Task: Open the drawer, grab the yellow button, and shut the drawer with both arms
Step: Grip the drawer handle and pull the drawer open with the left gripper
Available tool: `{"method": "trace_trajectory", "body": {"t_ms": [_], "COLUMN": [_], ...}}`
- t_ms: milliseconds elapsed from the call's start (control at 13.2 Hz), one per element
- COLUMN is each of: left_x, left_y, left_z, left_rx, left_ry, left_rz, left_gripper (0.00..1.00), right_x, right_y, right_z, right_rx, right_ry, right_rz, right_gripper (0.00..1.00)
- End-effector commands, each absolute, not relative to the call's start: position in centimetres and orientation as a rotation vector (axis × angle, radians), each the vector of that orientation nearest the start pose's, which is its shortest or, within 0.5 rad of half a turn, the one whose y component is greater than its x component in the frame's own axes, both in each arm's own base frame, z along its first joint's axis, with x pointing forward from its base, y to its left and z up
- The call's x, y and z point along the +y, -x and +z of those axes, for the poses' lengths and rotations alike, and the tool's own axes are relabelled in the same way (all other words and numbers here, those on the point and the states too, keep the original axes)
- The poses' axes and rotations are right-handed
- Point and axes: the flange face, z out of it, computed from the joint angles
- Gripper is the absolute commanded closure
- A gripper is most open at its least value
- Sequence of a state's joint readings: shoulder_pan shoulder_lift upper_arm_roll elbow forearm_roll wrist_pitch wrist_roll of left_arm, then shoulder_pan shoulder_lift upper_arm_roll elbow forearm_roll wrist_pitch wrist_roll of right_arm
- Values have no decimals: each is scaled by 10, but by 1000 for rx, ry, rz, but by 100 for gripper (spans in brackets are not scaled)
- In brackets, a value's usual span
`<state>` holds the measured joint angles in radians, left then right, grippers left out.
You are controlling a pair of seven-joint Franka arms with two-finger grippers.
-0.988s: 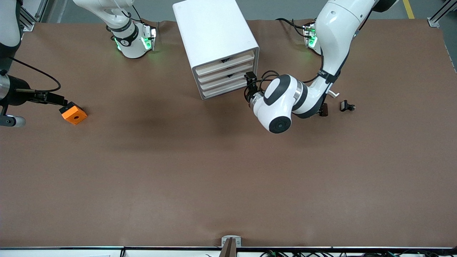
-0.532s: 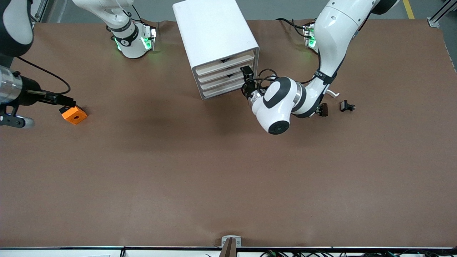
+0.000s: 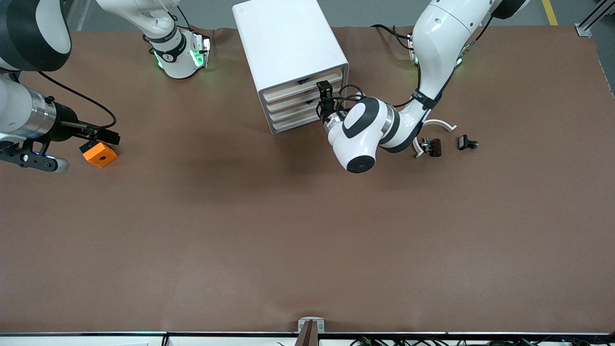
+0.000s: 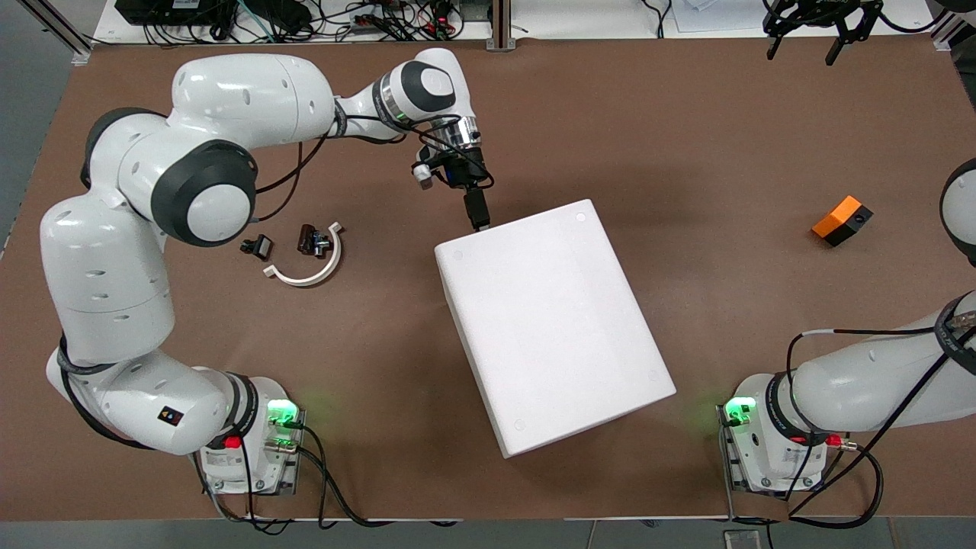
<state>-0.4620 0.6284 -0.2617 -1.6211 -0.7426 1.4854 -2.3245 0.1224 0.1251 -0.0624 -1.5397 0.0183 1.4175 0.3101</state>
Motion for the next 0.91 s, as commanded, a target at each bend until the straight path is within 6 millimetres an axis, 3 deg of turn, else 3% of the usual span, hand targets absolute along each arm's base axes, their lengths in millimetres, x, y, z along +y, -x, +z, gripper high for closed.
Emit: {"method": "trace_trajectory", "body": {"t_ms": [0, 152, 456, 684, 836], "left_x": [-463, -470, -466, -453, -442], "left_y": [-414, -405, -410, -429, -447], "left_z": [276, 276, 274, 279, 287], "left_rx": [-1740, -1727, -1737, -1778, -1816], "left_ry": [1320, 1322, 1301, 1279, 1259], "left_rz": [1159, 1154, 1156, 1172, 1202], "left_gripper": [32, 36, 98, 100, 100], "right_x": [48, 50, 48, 38, 42], "right_y": [-567, -567, -560, -552, -552], "right_z": [562, 564, 580, 598, 600], "right_rx": [466, 475, 477, 503, 501], "right_ry": [3117, 3090, 3056, 3050, 3051], "right_rz": [386, 387, 359, 311, 298], "right_gripper": [0, 0, 0, 0, 0]}}
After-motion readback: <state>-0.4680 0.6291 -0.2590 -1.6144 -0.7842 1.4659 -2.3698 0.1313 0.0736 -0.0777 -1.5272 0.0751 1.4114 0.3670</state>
